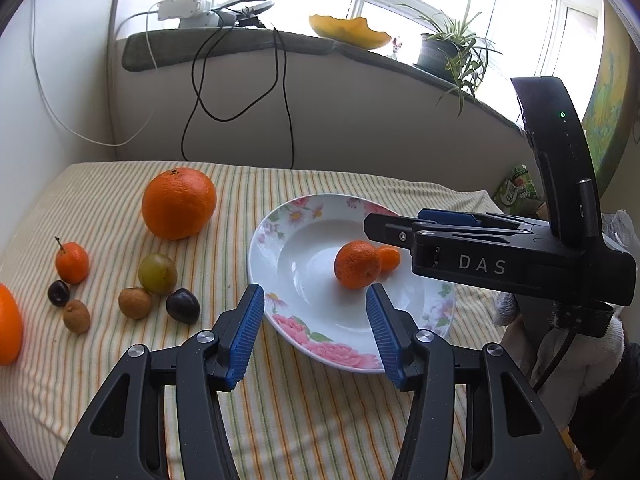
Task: Organize fruits
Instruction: 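Withdraw the right gripper from the bowl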
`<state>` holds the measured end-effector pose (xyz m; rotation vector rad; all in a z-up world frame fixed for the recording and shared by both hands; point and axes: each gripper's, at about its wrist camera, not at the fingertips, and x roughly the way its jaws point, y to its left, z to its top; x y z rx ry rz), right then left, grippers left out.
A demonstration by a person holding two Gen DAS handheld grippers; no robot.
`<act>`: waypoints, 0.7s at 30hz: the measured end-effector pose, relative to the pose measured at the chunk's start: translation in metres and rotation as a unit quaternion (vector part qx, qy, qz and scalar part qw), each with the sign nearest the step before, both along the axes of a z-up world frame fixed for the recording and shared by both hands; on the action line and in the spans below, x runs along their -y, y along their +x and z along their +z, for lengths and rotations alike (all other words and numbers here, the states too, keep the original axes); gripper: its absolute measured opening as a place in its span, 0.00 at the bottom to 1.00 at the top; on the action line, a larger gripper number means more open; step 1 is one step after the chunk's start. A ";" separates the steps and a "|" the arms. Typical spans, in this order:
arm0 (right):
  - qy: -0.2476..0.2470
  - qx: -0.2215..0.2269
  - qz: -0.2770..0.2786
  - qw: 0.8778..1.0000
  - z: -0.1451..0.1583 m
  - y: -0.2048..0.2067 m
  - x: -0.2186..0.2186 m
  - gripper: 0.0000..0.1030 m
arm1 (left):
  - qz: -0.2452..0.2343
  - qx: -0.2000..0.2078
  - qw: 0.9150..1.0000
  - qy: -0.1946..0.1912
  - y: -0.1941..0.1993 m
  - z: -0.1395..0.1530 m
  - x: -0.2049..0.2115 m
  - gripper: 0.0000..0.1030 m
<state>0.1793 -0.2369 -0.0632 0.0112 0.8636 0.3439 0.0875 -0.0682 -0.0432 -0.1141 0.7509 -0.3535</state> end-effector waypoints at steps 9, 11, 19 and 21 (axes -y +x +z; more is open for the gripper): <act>0.000 0.006 0.008 1.000 0.011 -0.006 -0.010 0.75 | 0.024 0.008 1.000 -0.006 -0.007 0.010 -0.023 0.60; 0.003 0.010 0.012 1.000 0.015 -0.008 -0.013 0.83 | 0.031 0.009 0.999 -0.010 -0.007 0.012 -0.030 0.64; 0.005 0.012 0.029 0.999 0.026 -0.008 -0.030 0.83 | 0.060 0.006 0.998 -0.020 -0.001 0.018 -0.060 0.78; 0.007 0.011 0.033 0.999 0.027 -0.007 -0.033 0.83 | 0.064 0.003 0.998 -0.023 0.003 0.019 -0.066 0.78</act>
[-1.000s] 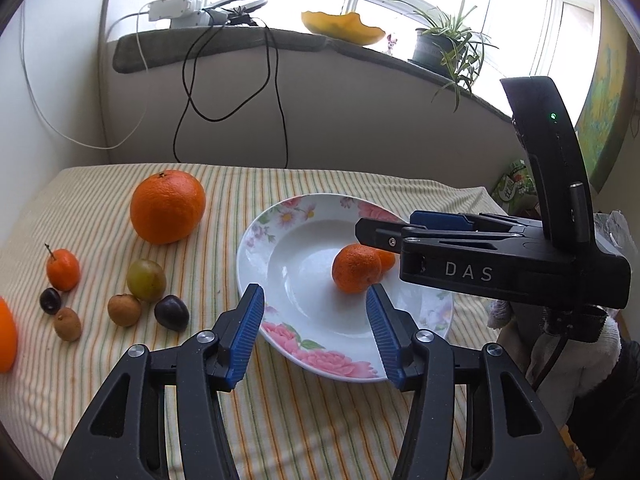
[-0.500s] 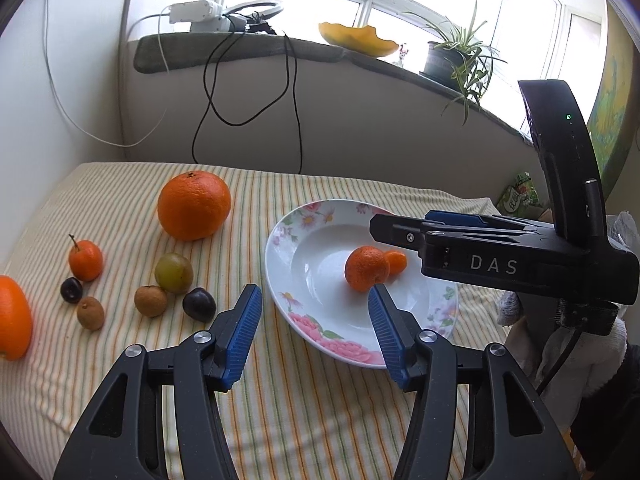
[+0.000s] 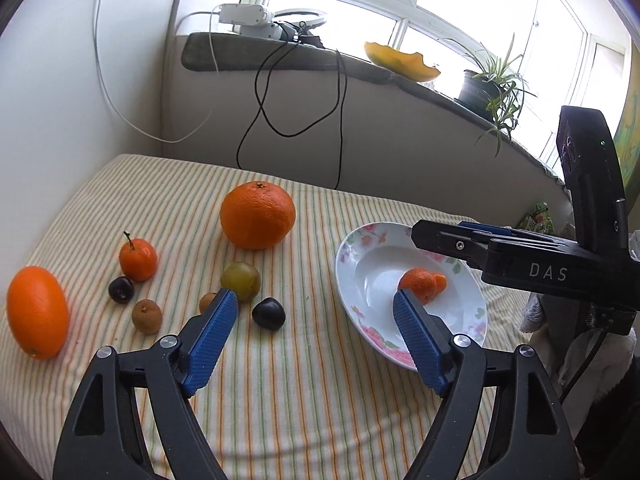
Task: Organize fruits
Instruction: 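Withdraw the right gripper from the bowl, then close the right gripper around the large orange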
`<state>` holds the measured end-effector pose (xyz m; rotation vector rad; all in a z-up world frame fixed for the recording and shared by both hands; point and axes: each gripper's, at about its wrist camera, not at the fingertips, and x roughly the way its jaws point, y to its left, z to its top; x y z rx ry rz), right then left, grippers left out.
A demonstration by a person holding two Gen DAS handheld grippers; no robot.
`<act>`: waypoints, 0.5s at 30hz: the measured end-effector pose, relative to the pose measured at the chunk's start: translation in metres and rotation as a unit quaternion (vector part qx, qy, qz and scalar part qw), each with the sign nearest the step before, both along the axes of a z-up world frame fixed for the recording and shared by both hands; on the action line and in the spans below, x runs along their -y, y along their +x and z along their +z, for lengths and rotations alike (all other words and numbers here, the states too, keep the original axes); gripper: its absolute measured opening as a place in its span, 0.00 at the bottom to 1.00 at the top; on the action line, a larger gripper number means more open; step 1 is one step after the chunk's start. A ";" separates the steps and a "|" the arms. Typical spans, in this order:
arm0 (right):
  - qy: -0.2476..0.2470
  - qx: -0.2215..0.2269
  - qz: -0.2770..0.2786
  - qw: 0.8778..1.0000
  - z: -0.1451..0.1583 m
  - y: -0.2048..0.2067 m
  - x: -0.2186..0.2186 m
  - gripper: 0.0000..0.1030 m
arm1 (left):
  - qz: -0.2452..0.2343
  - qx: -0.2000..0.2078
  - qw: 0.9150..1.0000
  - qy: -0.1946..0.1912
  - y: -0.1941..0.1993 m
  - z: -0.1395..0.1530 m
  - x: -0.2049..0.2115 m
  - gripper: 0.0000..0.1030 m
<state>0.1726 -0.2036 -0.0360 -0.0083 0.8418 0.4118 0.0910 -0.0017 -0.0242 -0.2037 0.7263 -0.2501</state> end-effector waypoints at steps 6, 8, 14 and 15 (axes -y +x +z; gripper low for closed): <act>0.017 -0.014 0.016 1.000 0.004 0.010 -0.010 0.83 | 0.007 -0.007 1.000 -0.007 0.012 -0.001 -0.016 0.78; 0.022 -0.018 0.022 0.999 0.005 0.015 -0.015 0.83 | 0.007 -0.010 1.000 -0.011 0.018 -0.003 -0.020 0.78; 0.056 -0.053 0.034 0.996 0.003 0.038 -0.029 0.83 | 0.008 -0.030 0.999 -0.038 0.042 -0.010 -0.036 0.78; 0.061 -0.059 0.037 0.996 0.002 0.042 -0.031 0.83 | 0.008 -0.034 0.998 -0.044 0.047 -0.012 -0.039 0.78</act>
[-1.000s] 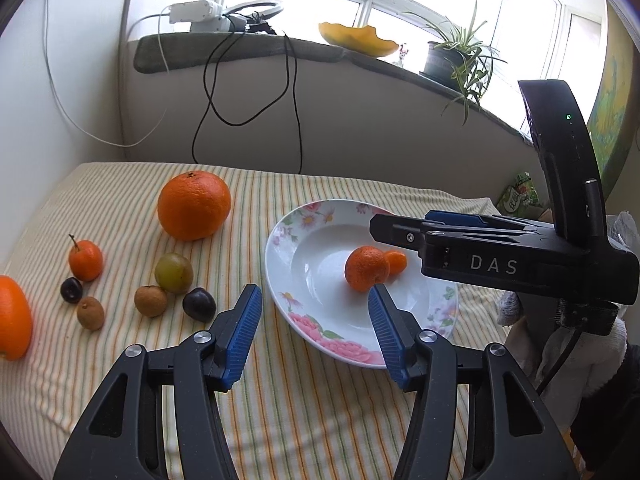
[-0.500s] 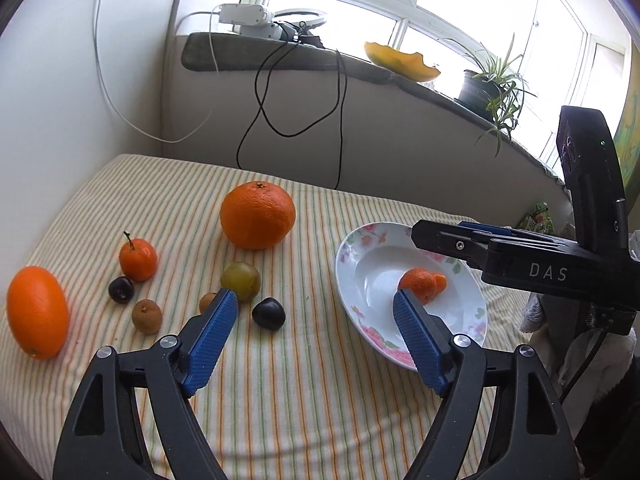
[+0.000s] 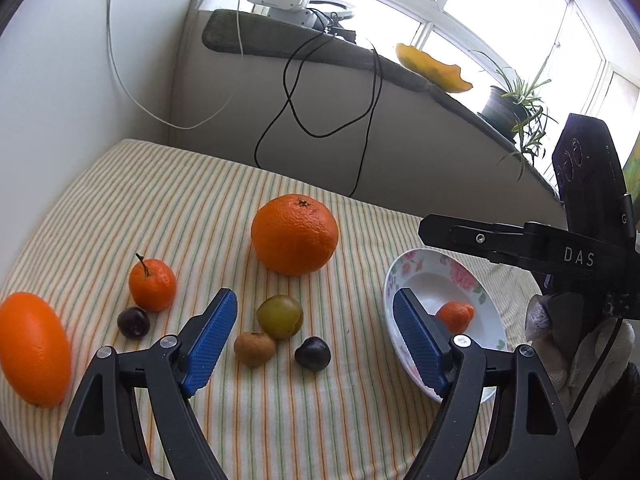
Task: Organize fruits
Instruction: 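Close the right gripper around the large orange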
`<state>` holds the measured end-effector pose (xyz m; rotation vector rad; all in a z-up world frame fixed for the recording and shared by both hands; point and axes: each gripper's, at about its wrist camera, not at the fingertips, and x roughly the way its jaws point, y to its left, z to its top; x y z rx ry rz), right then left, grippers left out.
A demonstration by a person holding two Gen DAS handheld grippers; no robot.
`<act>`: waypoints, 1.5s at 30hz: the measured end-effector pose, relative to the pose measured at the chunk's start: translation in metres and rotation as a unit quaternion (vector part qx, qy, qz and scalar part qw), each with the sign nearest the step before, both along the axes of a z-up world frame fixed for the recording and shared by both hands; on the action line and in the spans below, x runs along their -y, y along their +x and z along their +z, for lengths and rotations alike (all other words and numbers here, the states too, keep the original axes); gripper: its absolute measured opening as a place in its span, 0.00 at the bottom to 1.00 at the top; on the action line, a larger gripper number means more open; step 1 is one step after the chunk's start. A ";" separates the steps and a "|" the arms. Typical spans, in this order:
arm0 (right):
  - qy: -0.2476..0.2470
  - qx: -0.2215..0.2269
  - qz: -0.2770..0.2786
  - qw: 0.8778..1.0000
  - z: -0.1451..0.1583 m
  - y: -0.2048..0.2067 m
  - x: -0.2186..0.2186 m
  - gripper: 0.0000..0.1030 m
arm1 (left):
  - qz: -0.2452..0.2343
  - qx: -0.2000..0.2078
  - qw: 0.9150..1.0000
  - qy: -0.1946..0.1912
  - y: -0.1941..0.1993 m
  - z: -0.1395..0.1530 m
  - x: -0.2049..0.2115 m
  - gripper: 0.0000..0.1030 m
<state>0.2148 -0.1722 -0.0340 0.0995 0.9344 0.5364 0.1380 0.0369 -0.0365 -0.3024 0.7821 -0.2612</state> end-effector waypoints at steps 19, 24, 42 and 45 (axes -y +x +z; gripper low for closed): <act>0.095 -0.137 -0.003 0.986 -0.049 0.081 -0.036 0.83 | -0.012 -0.053 0.997 -0.056 0.065 -0.028 -0.014 0.76; 0.101 -0.153 0.000 0.983 -0.061 0.091 -0.045 0.83 | -0.021 -0.063 0.996 -0.065 0.071 -0.033 -0.014 0.76; 0.067 -0.149 0.033 0.986 -0.070 0.106 -0.090 0.72 | -0.026 -0.074 0.995 -0.059 0.088 -0.038 -0.007 0.62; 0.064 -0.152 0.037 0.986 -0.075 0.110 -0.099 0.70 | -0.026 -0.074 0.995 -0.059 0.089 -0.039 -0.007 0.63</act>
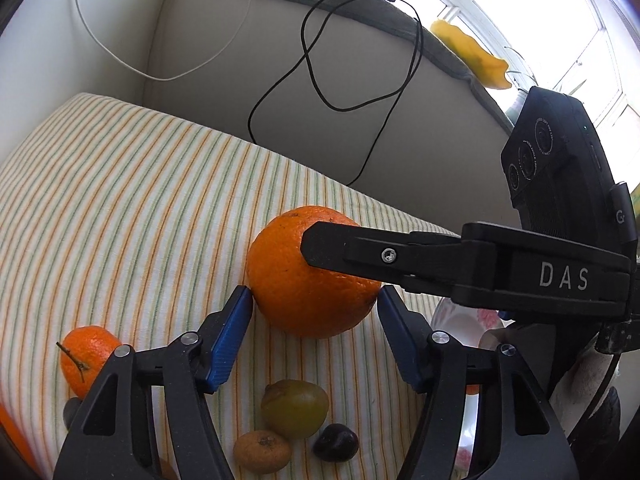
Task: Organize fruits
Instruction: 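Close the right gripper around the large orange, then lift the large orange and lower it into the white bowl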
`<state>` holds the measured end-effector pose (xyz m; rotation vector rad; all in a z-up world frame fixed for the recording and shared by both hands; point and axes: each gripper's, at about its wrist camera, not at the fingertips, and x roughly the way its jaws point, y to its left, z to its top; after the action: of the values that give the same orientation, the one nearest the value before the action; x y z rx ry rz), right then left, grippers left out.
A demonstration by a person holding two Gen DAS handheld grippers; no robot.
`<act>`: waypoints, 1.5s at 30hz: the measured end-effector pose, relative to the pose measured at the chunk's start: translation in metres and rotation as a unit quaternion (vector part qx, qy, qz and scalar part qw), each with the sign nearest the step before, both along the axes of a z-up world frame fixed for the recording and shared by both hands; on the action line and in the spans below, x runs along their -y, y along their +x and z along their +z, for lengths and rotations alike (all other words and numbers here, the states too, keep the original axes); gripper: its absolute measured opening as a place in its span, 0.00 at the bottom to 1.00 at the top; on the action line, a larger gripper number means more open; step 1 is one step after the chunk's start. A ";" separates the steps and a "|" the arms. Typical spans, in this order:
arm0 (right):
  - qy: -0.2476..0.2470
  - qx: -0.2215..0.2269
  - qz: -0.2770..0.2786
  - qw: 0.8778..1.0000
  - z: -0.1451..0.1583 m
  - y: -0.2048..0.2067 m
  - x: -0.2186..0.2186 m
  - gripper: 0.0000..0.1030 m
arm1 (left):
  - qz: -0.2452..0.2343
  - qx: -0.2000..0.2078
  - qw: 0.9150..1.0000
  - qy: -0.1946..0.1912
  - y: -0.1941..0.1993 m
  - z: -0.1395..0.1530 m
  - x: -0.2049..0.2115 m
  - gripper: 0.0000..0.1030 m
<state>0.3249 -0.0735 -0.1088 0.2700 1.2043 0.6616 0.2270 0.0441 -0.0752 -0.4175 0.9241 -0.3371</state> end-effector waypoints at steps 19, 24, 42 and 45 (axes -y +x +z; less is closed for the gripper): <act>0.003 0.001 -0.005 1.000 -0.012 0.000 -0.008 0.68 | -0.002 0.021 1.000 0.007 -0.015 0.011 0.007 0.61; 0.004 0.010 -0.004 1.000 -0.001 -0.007 0.003 0.68 | -0.007 0.031 0.999 0.006 -0.022 0.021 0.012 0.61; 0.010 0.047 -0.015 0.999 0.033 -0.041 0.069 0.67 | -0.056 0.050 0.997 0.004 -0.035 0.039 0.070 0.61; 0.009 0.050 -0.020 0.999 0.034 -0.047 0.082 0.67 | -0.063 0.048 0.997 0.004 -0.034 0.039 0.079 0.61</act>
<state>0.2780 -0.1557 -0.0743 0.2729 1.0956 0.6442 0.1931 -0.0352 -0.0365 -0.3326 0.8594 -0.4651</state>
